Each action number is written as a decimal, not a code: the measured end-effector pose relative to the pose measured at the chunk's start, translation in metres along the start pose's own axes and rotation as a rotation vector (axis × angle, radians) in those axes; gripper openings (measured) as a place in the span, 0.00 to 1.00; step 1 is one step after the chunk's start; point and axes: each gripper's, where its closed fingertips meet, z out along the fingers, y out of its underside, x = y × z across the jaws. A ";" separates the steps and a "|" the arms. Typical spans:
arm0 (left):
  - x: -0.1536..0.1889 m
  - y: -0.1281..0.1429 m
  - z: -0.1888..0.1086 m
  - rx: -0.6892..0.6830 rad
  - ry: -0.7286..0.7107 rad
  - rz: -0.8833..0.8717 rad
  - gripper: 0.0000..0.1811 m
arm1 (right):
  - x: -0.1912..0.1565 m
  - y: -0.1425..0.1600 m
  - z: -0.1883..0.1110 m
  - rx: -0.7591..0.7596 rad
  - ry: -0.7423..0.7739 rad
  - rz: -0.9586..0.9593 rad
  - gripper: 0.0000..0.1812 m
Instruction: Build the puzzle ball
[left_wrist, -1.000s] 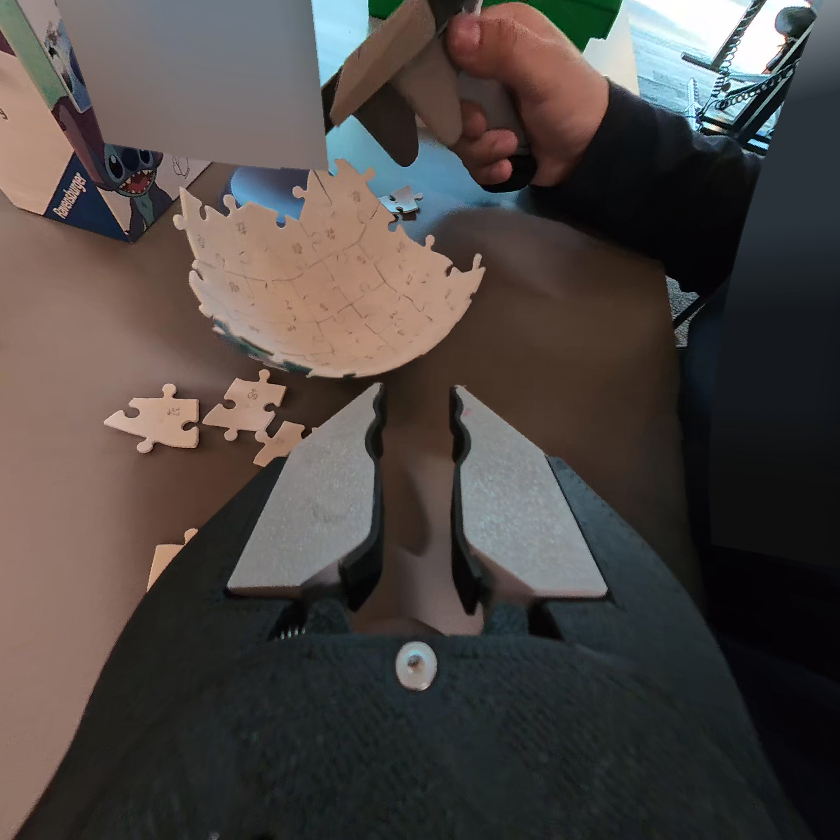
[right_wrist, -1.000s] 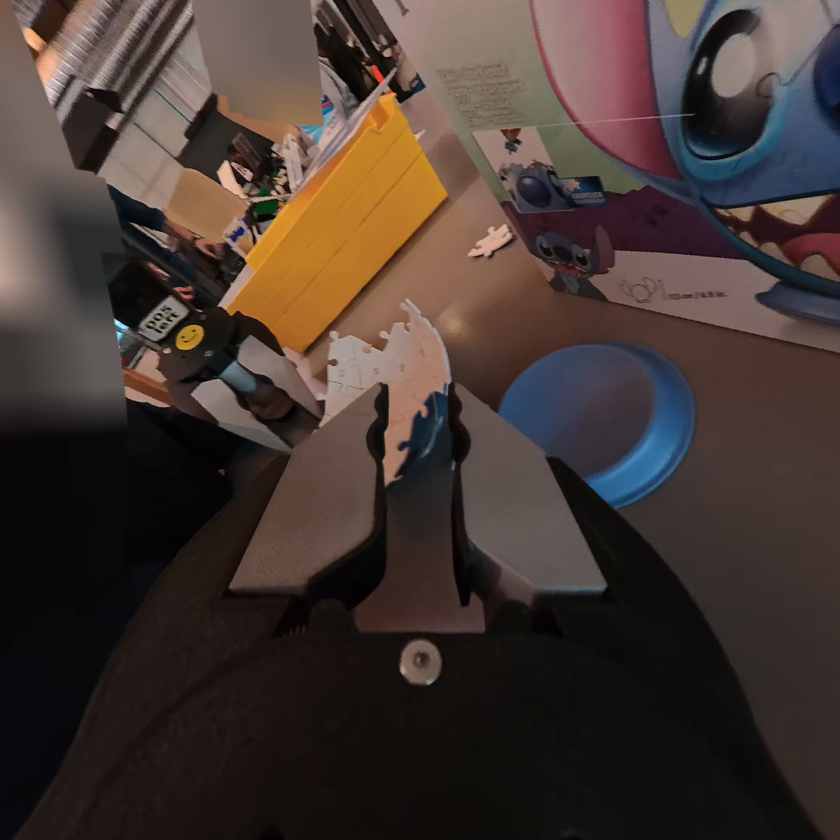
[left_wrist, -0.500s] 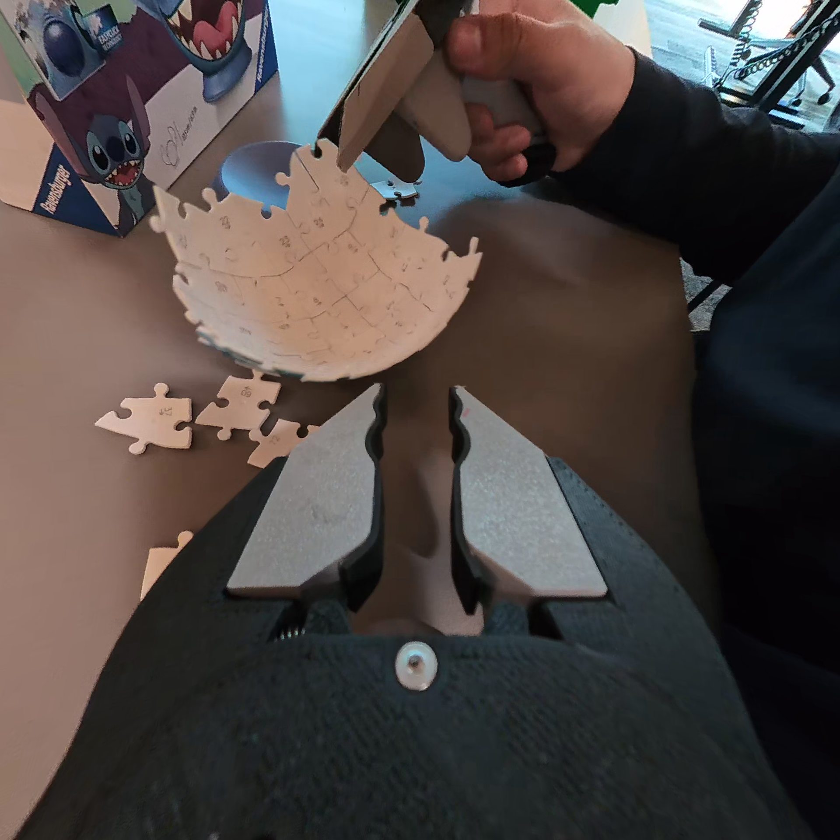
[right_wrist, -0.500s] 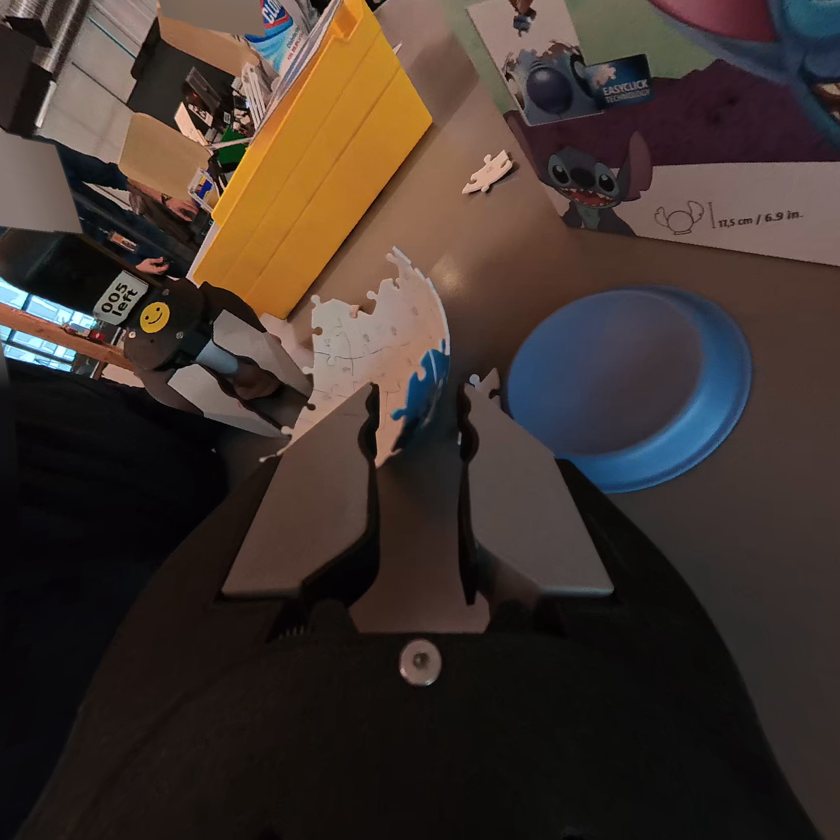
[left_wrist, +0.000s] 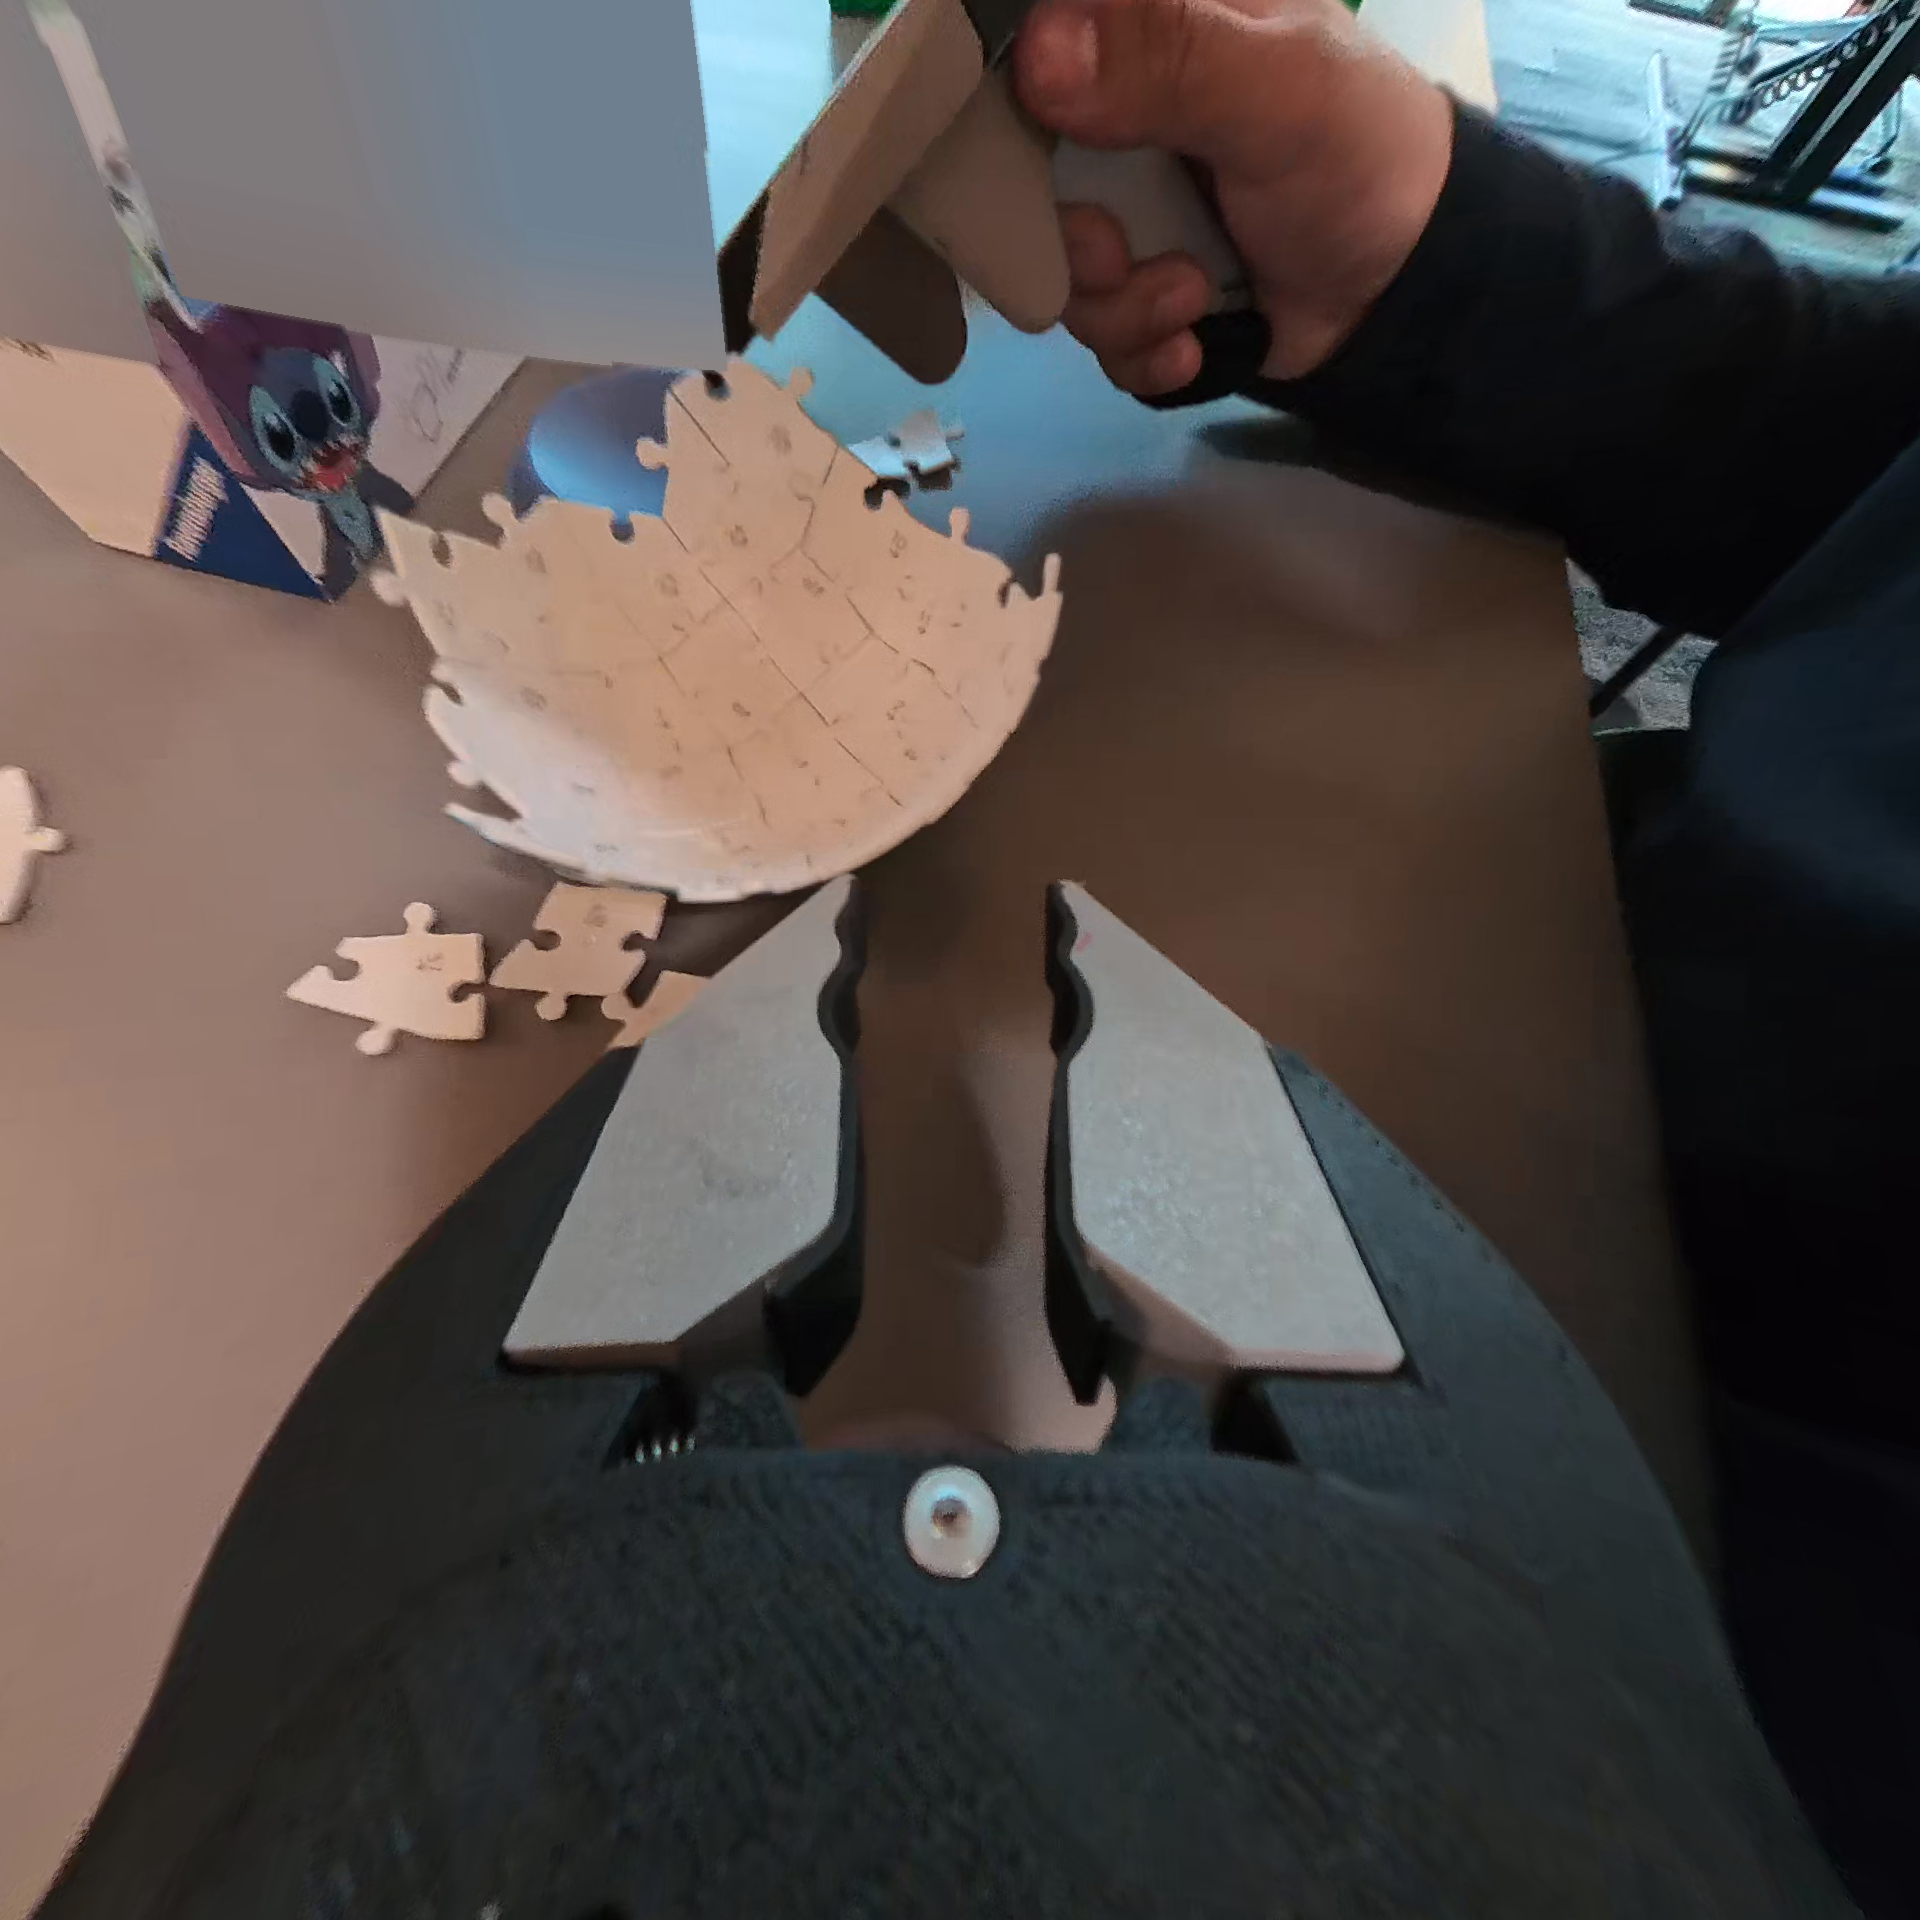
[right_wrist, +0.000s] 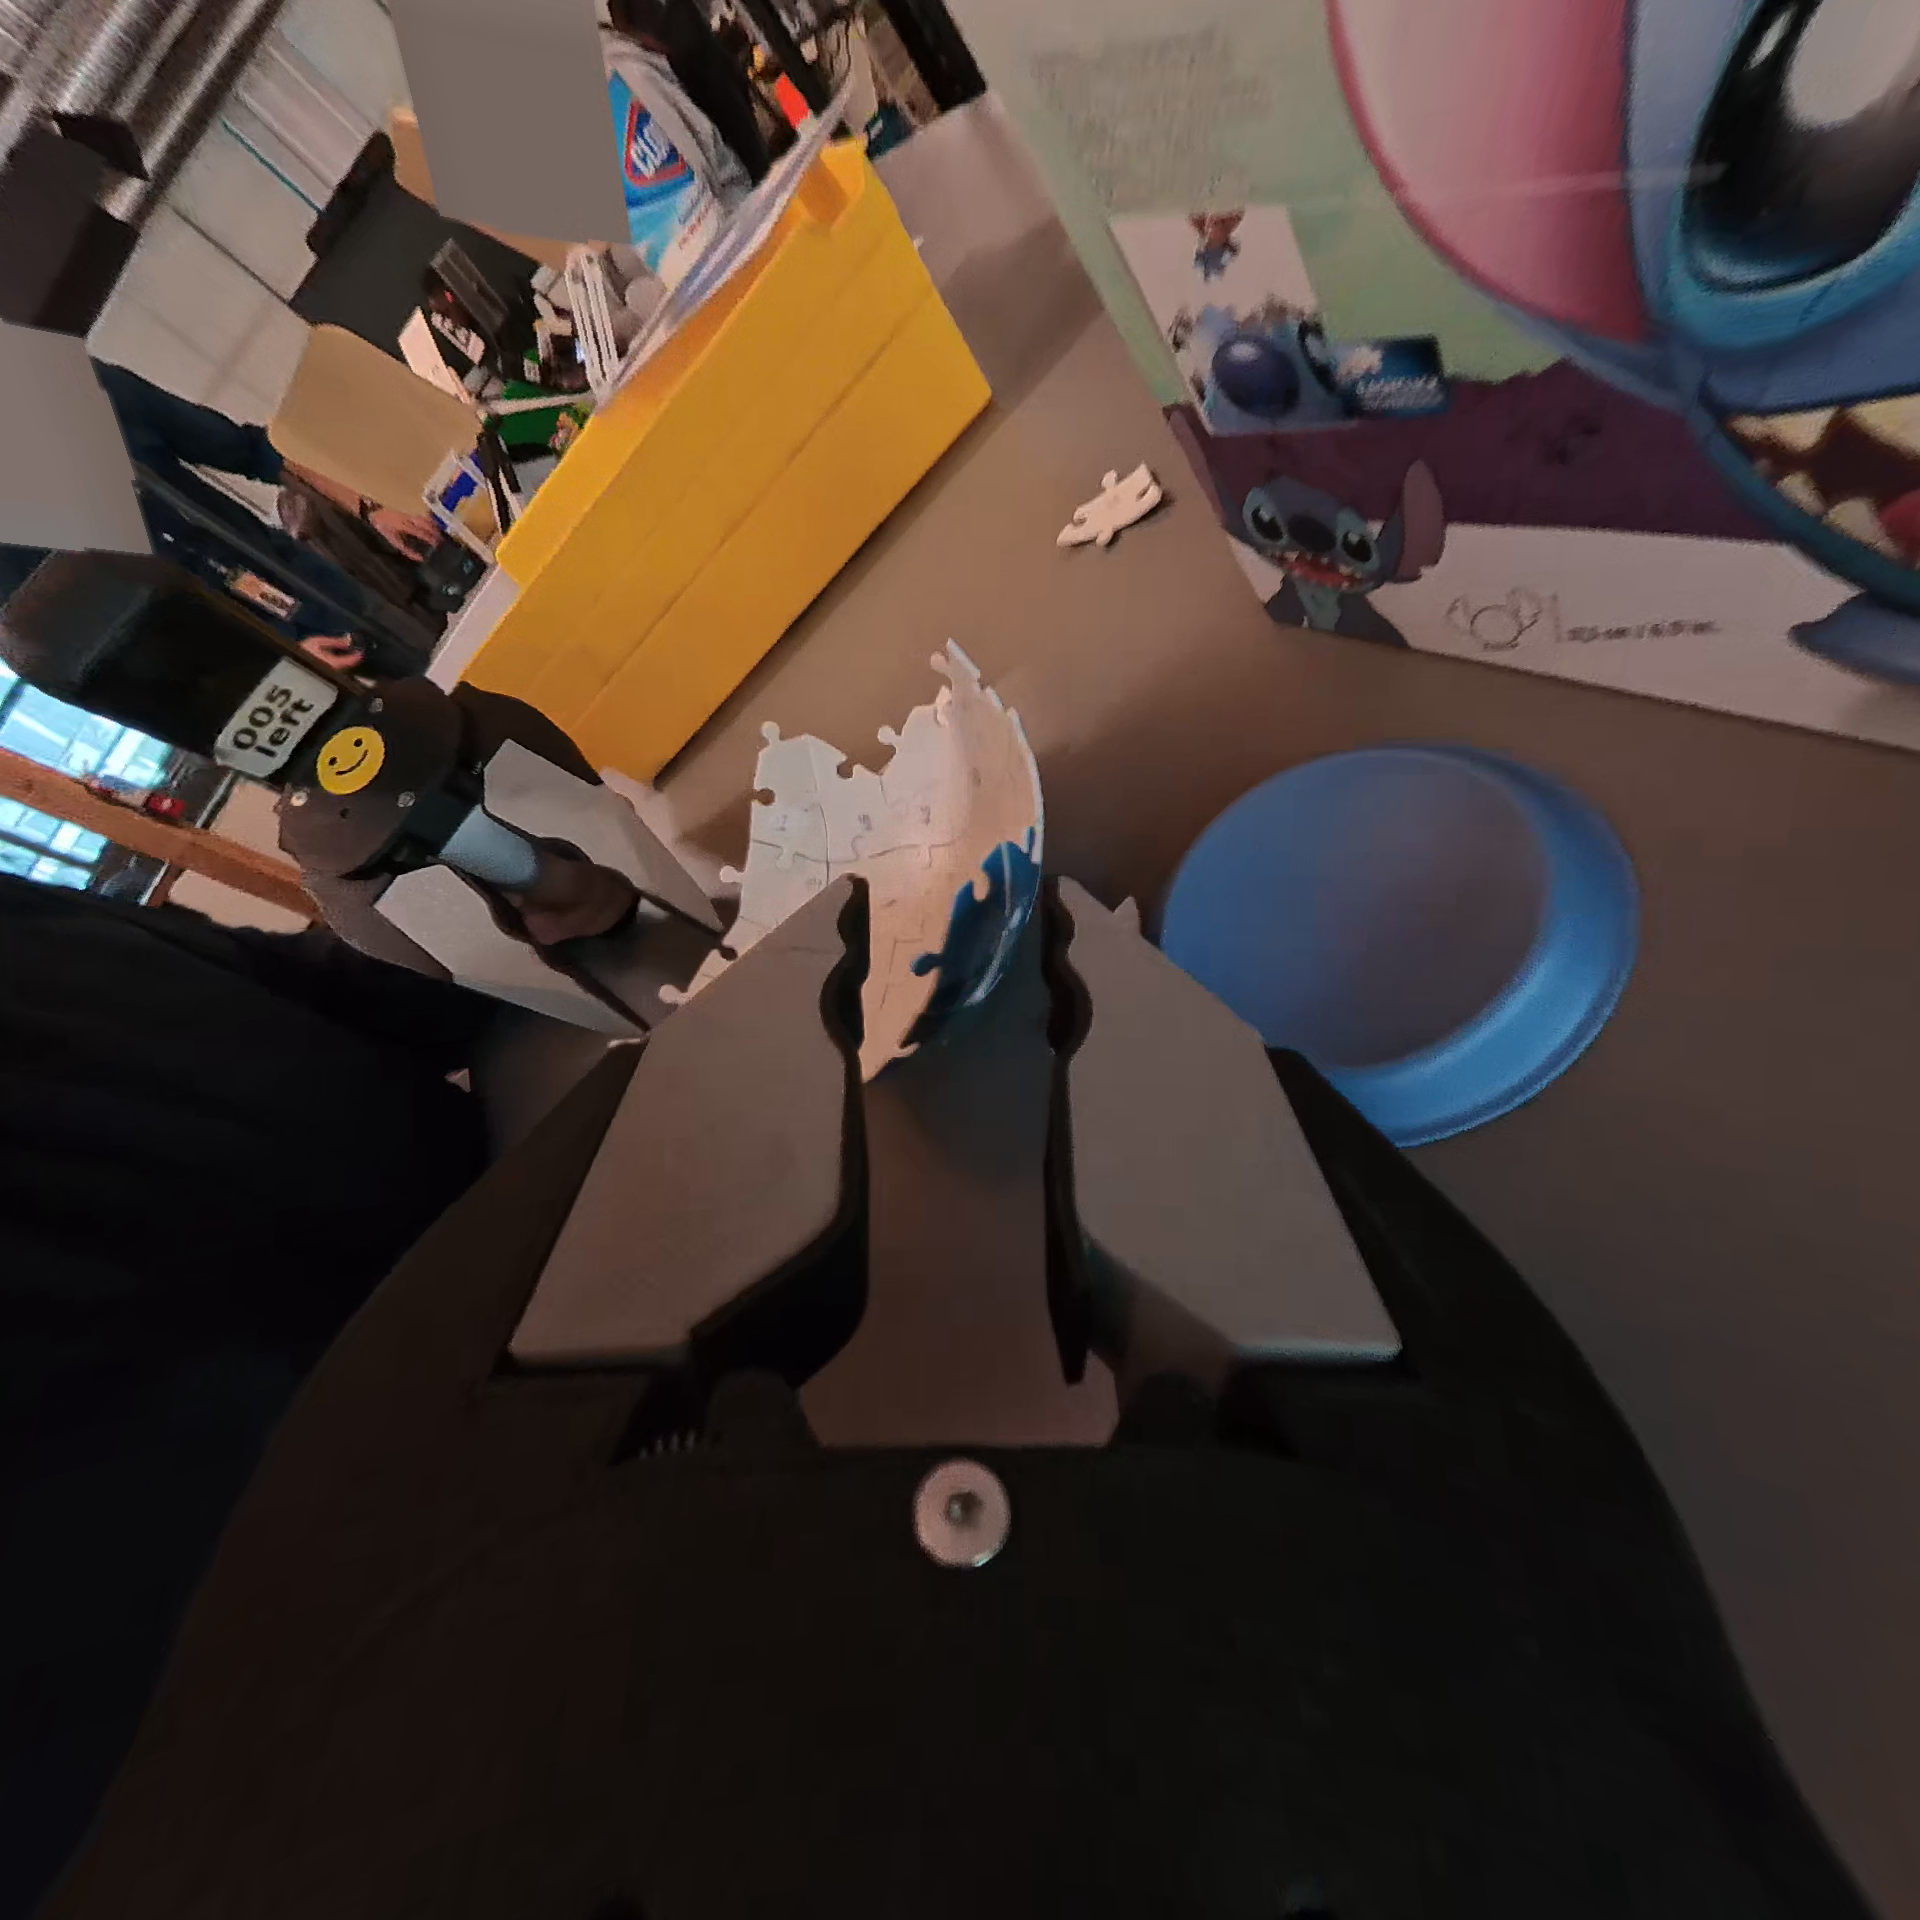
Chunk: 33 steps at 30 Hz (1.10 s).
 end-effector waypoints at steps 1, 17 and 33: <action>-0.004 -0.004 -0.006 0.017 -0.018 0.005 0.20 | 0.001 -0.003 -0.004 0.020 0.005 -0.004 0.16; -0.073 0.020 -0.053 -0.064 -0.247 -0.223 0.30 | 0.007 -0.019 -0.025 0.151 0.001 0.023 0.16; -0.070 0.051 -0.047 -0.246 -0.246 -0.151 0.33 | 0.002 -0.016 -0.021 0.122 -0.006 -0.011 0.16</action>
